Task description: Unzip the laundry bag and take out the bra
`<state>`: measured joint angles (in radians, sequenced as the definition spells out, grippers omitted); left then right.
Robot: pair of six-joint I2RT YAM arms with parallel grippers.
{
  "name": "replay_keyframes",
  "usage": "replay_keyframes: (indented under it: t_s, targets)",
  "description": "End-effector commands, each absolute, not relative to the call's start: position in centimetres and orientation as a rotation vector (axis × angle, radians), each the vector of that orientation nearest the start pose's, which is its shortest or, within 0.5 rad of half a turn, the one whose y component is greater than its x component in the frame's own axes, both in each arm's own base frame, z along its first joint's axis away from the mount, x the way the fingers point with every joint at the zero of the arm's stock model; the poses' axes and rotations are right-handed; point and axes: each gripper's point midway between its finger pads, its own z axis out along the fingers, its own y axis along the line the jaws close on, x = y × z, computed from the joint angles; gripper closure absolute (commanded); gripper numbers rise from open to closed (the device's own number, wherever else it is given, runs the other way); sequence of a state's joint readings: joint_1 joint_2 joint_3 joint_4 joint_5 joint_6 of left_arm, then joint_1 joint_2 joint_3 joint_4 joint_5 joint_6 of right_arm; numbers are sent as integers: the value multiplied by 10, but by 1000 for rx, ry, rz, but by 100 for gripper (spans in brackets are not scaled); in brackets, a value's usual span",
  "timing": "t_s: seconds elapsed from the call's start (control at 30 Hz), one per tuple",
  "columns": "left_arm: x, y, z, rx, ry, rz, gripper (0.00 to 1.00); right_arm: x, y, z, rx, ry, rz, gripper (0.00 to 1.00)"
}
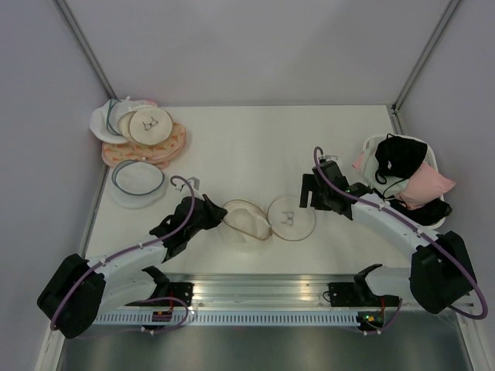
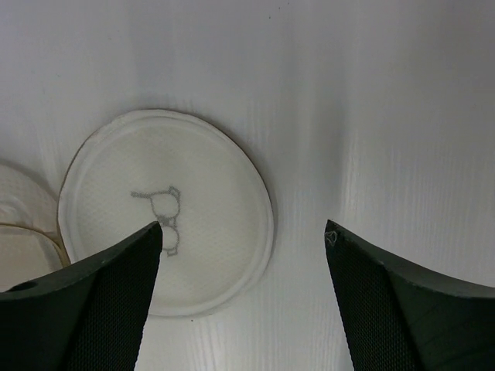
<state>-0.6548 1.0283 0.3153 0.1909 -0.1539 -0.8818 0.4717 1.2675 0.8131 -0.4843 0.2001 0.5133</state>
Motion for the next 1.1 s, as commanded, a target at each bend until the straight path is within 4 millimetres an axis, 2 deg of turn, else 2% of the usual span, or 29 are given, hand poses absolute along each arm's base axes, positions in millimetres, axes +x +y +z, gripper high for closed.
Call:
replay_keyframes:
  t_s: [0.0, 0.07, 0.1, 0.2, 0.3, 0.33, 0.37, 0.47, 0.5, 0.53, 0.57, 0.6, 0.63, 0.67, 0.7, 0.8, 0.83, 0.93, 0.97, 1.07]
  targets:
    - [266, -215, 113, -337, 2038, -880, 97, 273, 129, 74, 162, 2502, 141, 11]
    - [269, -219, 120, -325, 2024, -899, 82, 265, 132, 61, 166, 2530, 142, 15]
    - [268, -221, 120, -321, 2027, -911, 58, 262, 132, 57, 171, 2541, 137, 16]
    - [266, -222, 126, -319, 2019, -930, 19, 251, 129, 40, 195, 2580, 87, 18]
    - [261, -214, 125, -331, 2024, -908, 8, 246, 122, 34, 218, 2582, 33, 22]
    - [260, -212, 132, -335, 2001, -916, 7, 246, 121, 33, 221, 2582, 27, 23]
    - [257, -207, 128, -347, 2016, -892, 6, 245, 119, 33, 229, 2582, 11, 26]
    - [251, -199, 142, -365, 1975, -905, 5, 245, 118, 30, 237, 2582, 7, 34]
    - [247, -194, 139, -376, 1987, -884, 5, 245, 119, 28, 242, 2586, 8, 36]
    - [245, -191, 142, -390, 1981, -885, 5, 243, 118, 24, 246, 2592, 4, 40]
    - [242, -187, 153, -393, 1942, -905, 5, 245, 120, 23, 251, 2585, 17, 50]
    - [239, -182, 152, -402, 1949, -890, 5, 244, 120, 18, 253, 2594, 11, 54]
    - [237, -180, 156, -406, 1935, -894, 5, 244, 119, 15, 261, 2597, 5, 56]
    - [236, -177, 168, -410, 1892, -913, 5, 244, 118, 13, 263, 2599, -1, 56]
    - [231, -172, 161, -413, 1919, -889, 5, 243, 118, 9, 258, 2607, -11, 56]
    - [226, -164, 169, -427, 1893, -885, 5, 242, 118, 1, 260, 2624, -16, 58]
    - [223, -161, 164, -432, 1910, -869, 5, 242, 119, -1, 265, 2625, -11, 70]
    - [218, -155, 167, -441, 1896, -870, 5, 241, 118, -2, 279, 2620, -11, 95]
    - [217, -154, 167, -444, 1895, -868, 5, 241, 117, 0, 285, 2616, -24, 100]
    - [213, -150, 168, -444, 1892, -866, 5, 250, 114, 22, 284, 2566, -40, 100]
